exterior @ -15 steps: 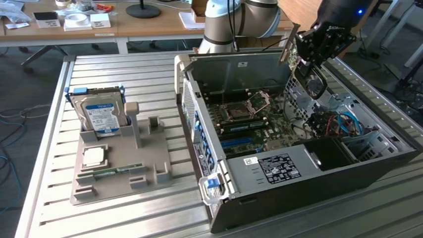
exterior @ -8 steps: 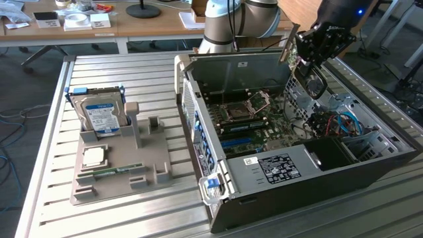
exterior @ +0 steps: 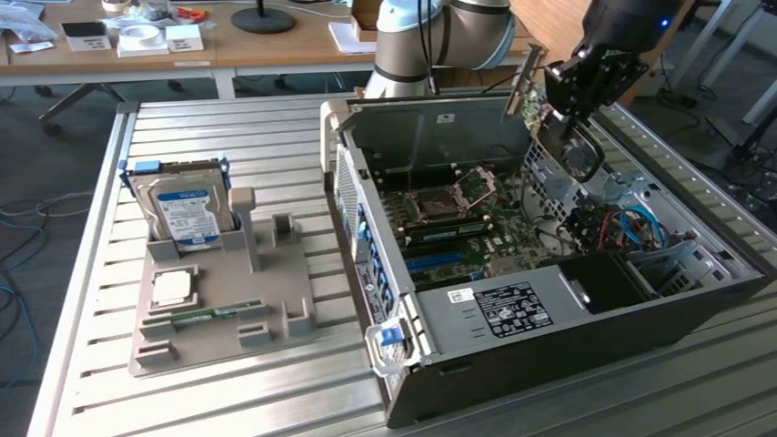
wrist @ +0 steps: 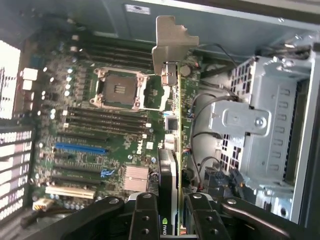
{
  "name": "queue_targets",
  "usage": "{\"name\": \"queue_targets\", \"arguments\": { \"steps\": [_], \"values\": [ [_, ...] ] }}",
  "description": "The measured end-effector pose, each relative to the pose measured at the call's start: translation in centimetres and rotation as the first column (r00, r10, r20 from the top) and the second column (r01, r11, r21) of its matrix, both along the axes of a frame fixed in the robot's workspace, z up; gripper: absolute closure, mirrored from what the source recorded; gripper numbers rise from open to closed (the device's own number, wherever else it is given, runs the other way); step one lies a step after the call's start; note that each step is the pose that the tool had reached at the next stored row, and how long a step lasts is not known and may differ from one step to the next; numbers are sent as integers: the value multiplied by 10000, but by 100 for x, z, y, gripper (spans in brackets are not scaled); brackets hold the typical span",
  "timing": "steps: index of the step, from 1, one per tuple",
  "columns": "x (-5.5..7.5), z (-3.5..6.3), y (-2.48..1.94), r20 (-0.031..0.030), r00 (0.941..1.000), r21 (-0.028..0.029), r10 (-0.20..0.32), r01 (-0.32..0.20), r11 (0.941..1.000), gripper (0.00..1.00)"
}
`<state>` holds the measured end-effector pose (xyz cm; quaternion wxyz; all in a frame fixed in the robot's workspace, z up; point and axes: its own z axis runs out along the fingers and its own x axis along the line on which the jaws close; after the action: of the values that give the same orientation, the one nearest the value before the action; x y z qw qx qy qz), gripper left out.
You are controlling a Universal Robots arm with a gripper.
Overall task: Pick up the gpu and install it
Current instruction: 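Insert the gpu into the slot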
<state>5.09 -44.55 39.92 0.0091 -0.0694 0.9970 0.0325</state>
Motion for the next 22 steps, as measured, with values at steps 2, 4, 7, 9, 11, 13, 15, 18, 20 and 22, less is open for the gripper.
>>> {"name": "queue_targets", "arguments": {
  "steps": [2,4,7,9,11,13,15,18,20,22],
  "values": [
    [0,-2,0,0,9994,0,360,-360,9994,73],
    [0,-5,0,0,9973,0,730,-730,9973,73],
    [0,-9,0,0,9919,0,1267,-1267,9919,73],
    [0,-12,0,0,9867,0,1623,-1623,9867,73],
    [0,-14,0,0,9800,0,1992,-1992,9800,73],
    [0,-16,0,0,9722,0,2343,-2343,9722,73],
    [0,-19,0,0,9631,0,2691,-2691,9631,73],
    [0,-23,0,0,9468,1,3217,-3217,9468,73],
    [0,-24,0,-1,9347,0,3555,-3555,9347,73],
    [0,-27,0,0,9213,0,3888,-3888,9213,73]
  ]
}}
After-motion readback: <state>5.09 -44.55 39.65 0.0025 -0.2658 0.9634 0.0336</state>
